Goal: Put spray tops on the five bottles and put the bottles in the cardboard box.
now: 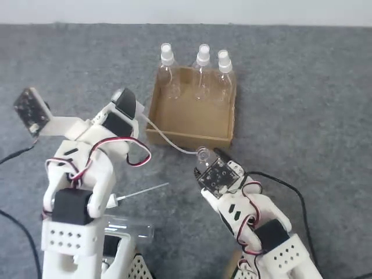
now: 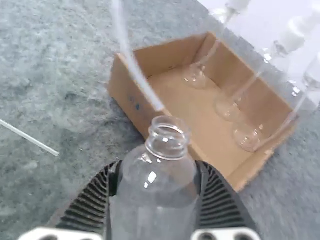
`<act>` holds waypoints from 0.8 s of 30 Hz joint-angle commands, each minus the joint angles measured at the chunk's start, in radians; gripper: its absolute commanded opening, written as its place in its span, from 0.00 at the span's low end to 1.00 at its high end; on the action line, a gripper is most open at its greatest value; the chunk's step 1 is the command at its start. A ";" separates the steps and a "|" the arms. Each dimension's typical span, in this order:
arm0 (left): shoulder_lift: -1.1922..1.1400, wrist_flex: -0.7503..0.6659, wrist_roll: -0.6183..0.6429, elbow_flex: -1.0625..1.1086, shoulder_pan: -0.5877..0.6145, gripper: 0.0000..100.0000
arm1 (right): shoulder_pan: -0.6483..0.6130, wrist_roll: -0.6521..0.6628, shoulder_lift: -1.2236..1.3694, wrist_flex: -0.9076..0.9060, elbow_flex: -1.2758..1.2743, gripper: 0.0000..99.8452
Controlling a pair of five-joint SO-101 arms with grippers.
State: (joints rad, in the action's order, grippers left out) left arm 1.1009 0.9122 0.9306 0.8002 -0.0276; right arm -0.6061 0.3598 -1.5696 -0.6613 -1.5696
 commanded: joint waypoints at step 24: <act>0.152 -0.008 -0.086 0.105 0.006 0.01 | -0.039 0.103 -0.027 0.128 -0.063 0.03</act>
State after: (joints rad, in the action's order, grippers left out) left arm 1.2329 0.9122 0.8554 0.9076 -0.0261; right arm -0.6383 0.4473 -1.5727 -0.5554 -1.6494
